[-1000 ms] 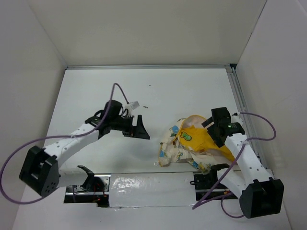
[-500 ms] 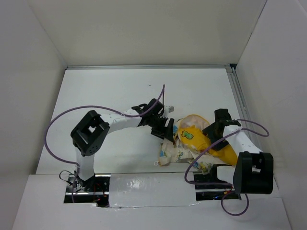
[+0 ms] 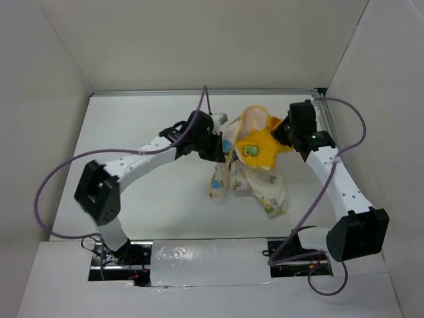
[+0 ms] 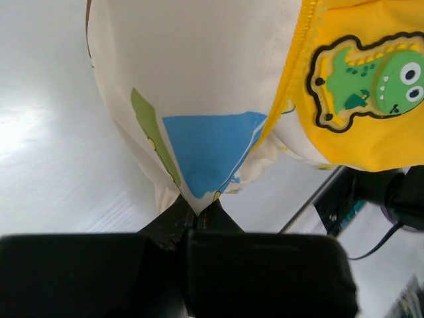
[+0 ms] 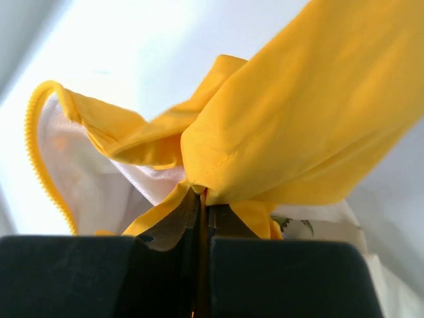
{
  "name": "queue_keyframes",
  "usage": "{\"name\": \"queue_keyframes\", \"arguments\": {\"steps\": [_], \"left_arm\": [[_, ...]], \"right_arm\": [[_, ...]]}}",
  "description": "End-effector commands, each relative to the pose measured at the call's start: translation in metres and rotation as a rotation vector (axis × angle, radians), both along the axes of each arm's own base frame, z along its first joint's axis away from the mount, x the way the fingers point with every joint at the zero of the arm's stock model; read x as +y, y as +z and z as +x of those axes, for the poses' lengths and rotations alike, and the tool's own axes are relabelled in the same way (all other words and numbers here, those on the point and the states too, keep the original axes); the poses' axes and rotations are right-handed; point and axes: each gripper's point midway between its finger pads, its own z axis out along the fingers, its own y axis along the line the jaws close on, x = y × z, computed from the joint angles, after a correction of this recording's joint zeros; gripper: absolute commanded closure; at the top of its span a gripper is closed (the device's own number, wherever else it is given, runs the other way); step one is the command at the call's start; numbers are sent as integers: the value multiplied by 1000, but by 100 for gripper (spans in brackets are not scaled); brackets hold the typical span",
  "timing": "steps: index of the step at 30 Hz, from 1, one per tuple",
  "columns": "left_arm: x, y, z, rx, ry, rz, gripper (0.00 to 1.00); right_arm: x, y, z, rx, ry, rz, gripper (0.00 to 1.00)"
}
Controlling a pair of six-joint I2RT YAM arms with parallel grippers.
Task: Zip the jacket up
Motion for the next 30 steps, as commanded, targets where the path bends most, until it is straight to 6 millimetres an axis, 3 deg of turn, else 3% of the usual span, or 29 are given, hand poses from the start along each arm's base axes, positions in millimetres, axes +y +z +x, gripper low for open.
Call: {"name": "queue_keyframes", "arguments": {"steps": [1,3,4,6,7,9,12,14,17,18,19,20,21,22,23,24,25,26,27,28,30], "left_arm": [[39,107,10,-279,133,-46,100],[61,115,0,-298,189,-17,100],[71,140,-13,-337,219,-61,100],[88,144,-31,-333,246,-58,100],[97,160,-46,-348,253,-90,100],[106,172,-77,-312,238,-130,100],[107,189,-105,-341,169,-193,100],[111,190,-108,-344,178,-194,100],[115,173,-104,-283,232,-138,100],[113,159,-99,-243,246,-101,100],[112,146,-98,-205,250,-73,100],[104,138,-102,-153,197,-92,100],[105,109,-93,-82,196,-69,98],[98,98,-87,-61,166,-92,93],[97,75,-92,40,149,-80,95],[98,49,-85,130,174,-38,100],[97,36,-86,169,165,-20,99],[95,28,-86,192,159,0,87],[89,13,-87,217,144,42,35],[88,9,-88,220,147,62,5],[83,10,-89,221,123,62,1]], "right_arm": [[16,114,27,-312,63,-112,100],[27,159,20,-435,103,-154,100],[31,172,16,-471,115,-158,100],[39,207,2,-564,160,-165,100],[43,219,-4,-591,178,-161,100],[59,245,-24,-659,255,-154,100],[76,277,-52,-772,335,-120,99],[75,283,-54,-769,317,-89,94],[71,268,-29,-651,280,-94,93],[72,264,-21,-615,287,-94,93],[72,238,8,-532,291,-108,94],[81,229,19,-496,348,-86,94],[81,214,36,-462,364,-90,96],[81,175,68,-386,413,-128,96],[89,157,82,-368,478,-113,96],[92,144,101,-378,510,-129,96],[89,98,126,-290,549,-164,90],[85,86,139,-251,535,-188,87],[83,46,154,-154,526,-199,82],[82,41,159,-139,532,-207,79],[79,37,165,-111,506,-193,60]]}}
